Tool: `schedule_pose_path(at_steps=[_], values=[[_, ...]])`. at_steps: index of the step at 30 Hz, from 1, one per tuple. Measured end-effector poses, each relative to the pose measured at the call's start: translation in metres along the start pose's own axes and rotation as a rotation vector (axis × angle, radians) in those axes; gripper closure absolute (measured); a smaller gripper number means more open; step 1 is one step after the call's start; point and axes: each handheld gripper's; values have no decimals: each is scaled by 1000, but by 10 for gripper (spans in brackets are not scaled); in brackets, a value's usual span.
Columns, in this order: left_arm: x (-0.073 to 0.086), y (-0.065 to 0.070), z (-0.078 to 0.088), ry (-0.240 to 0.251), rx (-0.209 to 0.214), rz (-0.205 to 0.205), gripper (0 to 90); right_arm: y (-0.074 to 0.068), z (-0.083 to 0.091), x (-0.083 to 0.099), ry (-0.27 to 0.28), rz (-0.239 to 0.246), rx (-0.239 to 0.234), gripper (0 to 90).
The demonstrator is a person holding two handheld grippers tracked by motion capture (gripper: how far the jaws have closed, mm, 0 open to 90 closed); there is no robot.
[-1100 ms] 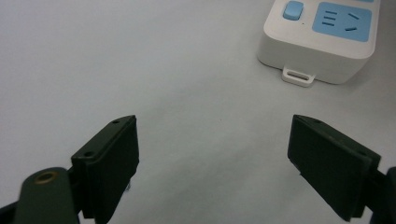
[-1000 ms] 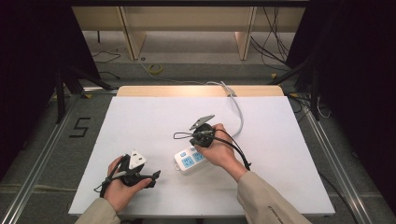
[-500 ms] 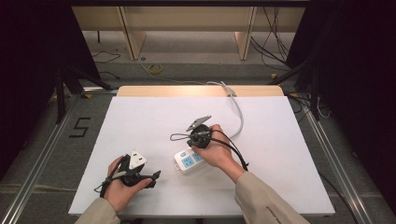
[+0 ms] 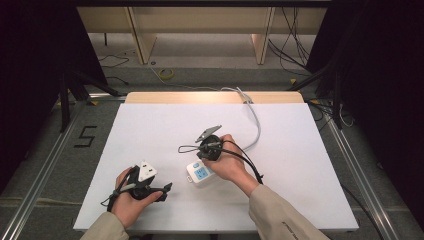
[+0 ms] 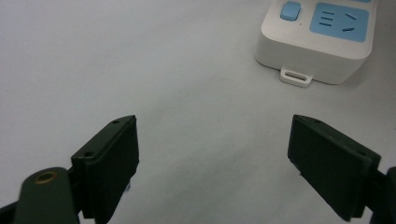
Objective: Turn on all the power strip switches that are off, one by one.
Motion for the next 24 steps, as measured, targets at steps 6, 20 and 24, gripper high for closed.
schedule_pose_path(at_steps=[6,20,24], values=[[0,0,0,1,0,3,163,-2,-2,-1,-2,7,-3,900],[0,0,0,4,0,3,163,-5,-6,-3,-8,9,-13,900],[0,0,0,2,1,4,163,-6,-9,-3,-25,-2,-17,900]])
Point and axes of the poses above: each handheld gripper's, and its own axes: z roughly backward along the jaws, x roughly out of its underside, y roughly to its right, and after that the axes turned 12 degrees about -x, right-handed
